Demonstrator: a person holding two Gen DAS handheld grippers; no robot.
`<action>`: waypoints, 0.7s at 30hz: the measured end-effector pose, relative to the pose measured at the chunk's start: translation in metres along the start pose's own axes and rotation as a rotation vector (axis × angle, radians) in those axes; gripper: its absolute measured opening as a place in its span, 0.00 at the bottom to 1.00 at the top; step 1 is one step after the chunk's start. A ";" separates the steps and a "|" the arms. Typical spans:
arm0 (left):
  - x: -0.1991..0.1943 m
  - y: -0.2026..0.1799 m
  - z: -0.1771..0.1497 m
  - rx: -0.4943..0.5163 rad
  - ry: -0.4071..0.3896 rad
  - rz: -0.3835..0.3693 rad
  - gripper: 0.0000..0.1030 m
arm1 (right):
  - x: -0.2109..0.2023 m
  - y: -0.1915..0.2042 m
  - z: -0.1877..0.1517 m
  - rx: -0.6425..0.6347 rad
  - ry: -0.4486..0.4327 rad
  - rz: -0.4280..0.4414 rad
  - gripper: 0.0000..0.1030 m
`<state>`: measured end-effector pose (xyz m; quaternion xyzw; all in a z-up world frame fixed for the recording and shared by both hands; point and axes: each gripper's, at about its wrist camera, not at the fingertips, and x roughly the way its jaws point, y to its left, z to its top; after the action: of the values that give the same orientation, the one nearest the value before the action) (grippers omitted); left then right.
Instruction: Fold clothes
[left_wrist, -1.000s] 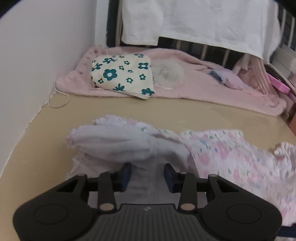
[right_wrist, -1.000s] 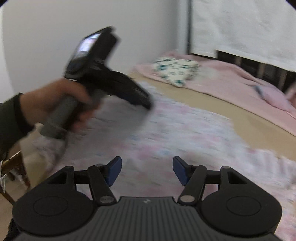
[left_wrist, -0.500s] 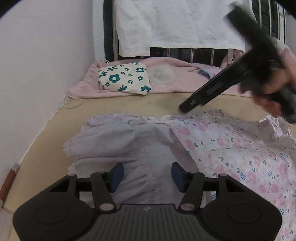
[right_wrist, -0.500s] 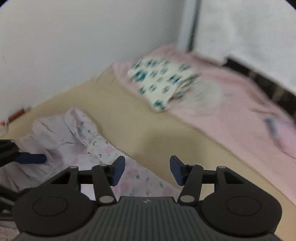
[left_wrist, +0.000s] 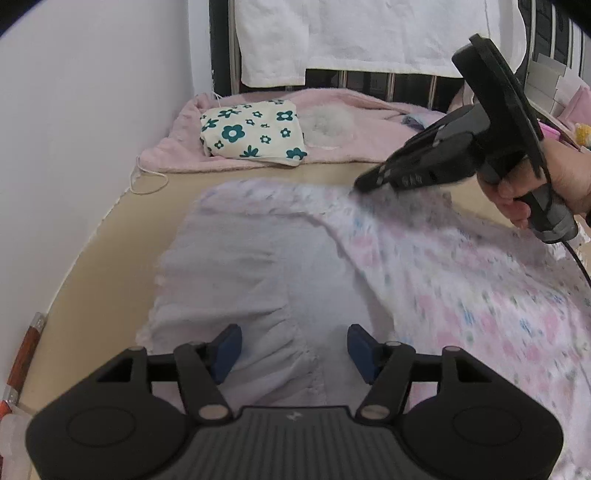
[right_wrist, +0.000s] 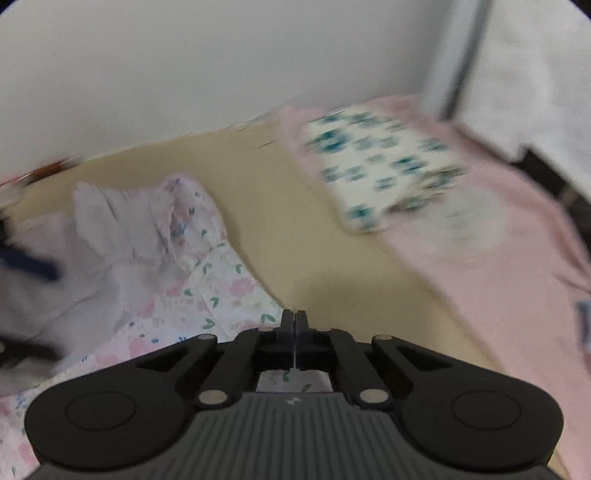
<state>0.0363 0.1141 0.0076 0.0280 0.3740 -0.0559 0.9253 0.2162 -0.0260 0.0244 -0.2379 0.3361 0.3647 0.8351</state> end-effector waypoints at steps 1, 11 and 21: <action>0.000 0.000 0.000 -0.001 0.004 0.002 0.64 | -0.002 -0.005 -0.001 0.027 -0.016 -0.031 0.00; -0.033 0.009 0.006 -0.076 -0.057 -0.046 0.65 | -0.056 -0.041 -0.045 0.169 -0.028 -0.065 0.39; -0.127 0.028 -0.052 -0.040 -0.163 -0.213 0.68 | -0.163 0.033 -0.115 0.216 -0.197 -0.228 0.41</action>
<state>-0.0867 0.1573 0.0583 -0.0349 0.2994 -0.1482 0.9419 0.0637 -0.1526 0.0629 -0.1467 0.2606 0.2509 0.9207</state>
